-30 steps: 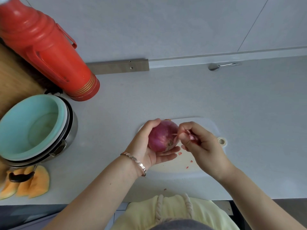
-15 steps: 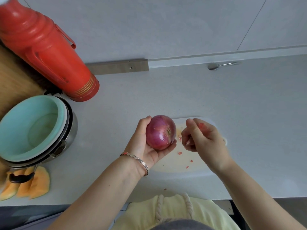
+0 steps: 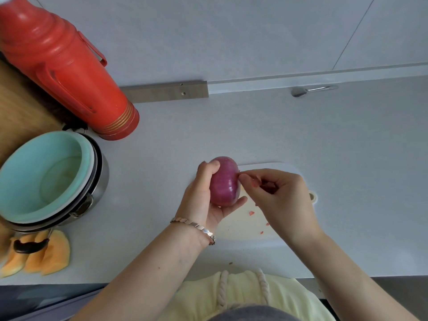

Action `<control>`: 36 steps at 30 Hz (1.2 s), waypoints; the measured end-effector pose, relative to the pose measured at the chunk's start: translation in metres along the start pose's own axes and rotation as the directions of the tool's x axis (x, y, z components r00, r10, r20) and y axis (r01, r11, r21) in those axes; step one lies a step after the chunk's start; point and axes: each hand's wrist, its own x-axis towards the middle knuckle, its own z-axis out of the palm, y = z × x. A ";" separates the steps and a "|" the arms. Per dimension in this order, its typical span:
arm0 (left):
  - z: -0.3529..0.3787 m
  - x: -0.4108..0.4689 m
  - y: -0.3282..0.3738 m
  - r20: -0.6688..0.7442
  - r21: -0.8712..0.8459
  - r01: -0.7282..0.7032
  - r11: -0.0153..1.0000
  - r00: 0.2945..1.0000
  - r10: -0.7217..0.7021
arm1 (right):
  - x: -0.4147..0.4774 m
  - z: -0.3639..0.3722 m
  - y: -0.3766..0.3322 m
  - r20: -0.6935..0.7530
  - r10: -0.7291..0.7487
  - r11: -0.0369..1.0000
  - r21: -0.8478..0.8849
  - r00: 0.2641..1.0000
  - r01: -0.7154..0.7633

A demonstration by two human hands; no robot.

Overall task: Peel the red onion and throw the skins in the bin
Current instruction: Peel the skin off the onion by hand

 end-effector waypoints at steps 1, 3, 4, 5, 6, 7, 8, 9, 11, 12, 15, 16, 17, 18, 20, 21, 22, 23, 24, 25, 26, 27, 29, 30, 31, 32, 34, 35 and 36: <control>0.000 0.000 0.000 -0.009 0.006 -0.022 1.000 1.000 0.022 | 0.000 0.000 -0.001 0.006 0.009 1.000 -0.004 1.000 -0.009; 0.001 -0.001 0.000 -0.022 0.012 -0.063 0.998 0.998 0.063 | -0.001 0.000 -0.003 0.016 0.022 1.000 -0.011 1.000 -0.022; 0.002 -0.002 0.000 -0.027 0.011 -0.086 0.996 0.996 0.086 | -0.001 0.001 -0.004 0.017 0.029 1.000 -0.010 0.999 -0.029; 0.003 -0.003 0.000 -0.030 0.006 -0.112 0.994 0.993 0.112 | -0.002 0.001 -0.006 0.017 0.035 0.999 -0.004 0.999 -0.035; 0.004 -0.003 0.000 -0.035 0.003 -0.137 0.991 0.990 0.137 | -0.002 0.002 -0.007 0.016 0.038 0.999 0.003 0.999 -0.038; 0.005 -0.004 -0.001 -0.042 0.005 -0.160 0.987 0.986 0.160 | -0.002 0.002 -0.008 0.015 0.039 0.999 0.009 0.999 -0.039; 0.006 -0.003 -0.001 -0.050 0.013 -0.180 0.984 0.982 0.180 | -0.002 0.003 -0.008 0.013 0.039 0.999 0.013 0.999 -0.040; 0.005 -0.003 -0.002 -0.059 0.024 -0.195 0.981 0.979 0.196 | -0.003 0.003 -0.009 0.012 0.040 0.999 0.014 0.999 -0.041; 0.004 -0.002 -0.003 -0.068 0.040 -0.209 0.977 0.975 0.211 | -0.002 0.004 -0.009 0.005 0.042 0.999 0.014 0.999 -0.042; 0.004 -0.002 -0.003 -0.065 0.043 -0.208 0.977 0.975 0.211 | -0.002 0.004 -0.009 0.003 0.043 0.999 0.014 0.999 -0.043; 0.003 -0.003 -0.003 -0.048 0.032 -0.193 0.981 0.980 0.194 | -0.002 0.005 -0.006 0.002 0.049 0.999 0.015 0.999 -0.049; 0.002 -0.002 -0.003 -0.042 0.027 -0.188 0.982 0.981 0.189 | -0.002 0.005 -0.005 0.001 0.050 0.999 0.013 0.999 -0.050; 0.002 -0.003 -0.004 -0.037 0.023 -0.182 0.983 0.982 0.183 | -0.002 0.004 -0.005 0.005 0.052 0.999 0.013 0.999 -0.052; 0.002 -0.003 -0.004 -0.035 0.017 -0.172 0.985 0.984 0.173 | -0.002 0.004 -0.006 0.013 0.054 0.998 0.018 0.998 -0.054; 0.001 -0.003 -0.004 -0.020 -0.003 -0.142 0.990 0.990 0.142 | -0.002 0.003 -0.008 0.038 0.077 0.995 0.059 0.996 -0.079; 0.000 -0.003 -0.003 -0.007 -0.010 -0.126 0.992 0.992 0.126 | -0.001 0.002 -0.008 0.057 0.103 0.990 0.095 0.993 -0.108; -0.001 -0.003 -0.003 0.008 -0.017 -0.110 0.994 0.994 0.110 | 0.001 0.001 -0.008 0.079 0.131 0.981 0.132 0.988 -0.141; -0.001 -0.003 -0.002 0.017 -0.026 -0.098 0.995 0.995 0.099 | 0.002 -0.001 -0.006 0.103 0.156 0.971 0.164 0.982 -0.172; -0.001 -0.002 -0.002 0.020 -0.035 -0.091 0.995 0.996 0.092 | 0.003 -0.002 -0.005 0.126 0.177 0.962 0.189 0.976 -0.199; -0.001 -0.002 -0.001 0.021 -0.041 -0.088 0.995 0.996 0.089 | 0.004 -0.004 -0.003 0.146 0.194 0.951 0.213 0.970 -0.223; -0.001 -0.001 0.000 0.018 -0.042 -0.089 0.995 0.996 0.090 | 0.004 -0.005 -0.001 0.162 0.205 0.939 0.244 0.965 -0.241; -0.001 -0.001 0.001 0.012 -0.041 -0.091 0.995 0.996 0.092 | 0.005 -0.007 0.001 0.176 0.209 0.926 0.280 0.962 -0.253; 0.000 -0.001 0.003 -0.004 -0.045 -0.089 0.995 0.996 0.089 | 0.006 -0.009 0.004 0.203 0.220 0.894 0.349 0.954 -0.281; 0.000 0.000 0.003 -0.009 -0.053 -0.084 0.995 0.996 0.084 | 0.007 -0.011 0.006 0.216 0.242 0.871 0.382 0.946 -0.310; -0.001 0.000 0.003 -0.011 -0.061 -0.079 0.995 0.997 0.078 | 0.008 -0.012 0.008 0.230 0.276 0.840 0.414 0.933 -0.351; -0.001 0.000 0.003 -0.008 -0.069 -0.073 0.995 0.997 0.072 | 0.008 -0.013 0.010 0.246 0.320 0.799 0.449 0.915 -0.400; -0.001 0.000 0.003 -0.001 -0.081 -0.057 0.995 0.998 0.057 | 0.009 -0.015 0.015 0.290 0.400 0.698 0.517 0.869 -0.494; -0.001 0.000 0.003 0.000 -0.081 -0.047 0.996 0.999 0.047 | 0.009 -0.016 0.018 0.313 0.430 0.650 0.544 0.847 -0.531; 0.000 0.000 0.003 0.001 -0.079 -0.036 0.996 0.999 0.037 | 0.009 -0.016 0.020 0.332 0.455 0.607 0.564 0.827 -0.560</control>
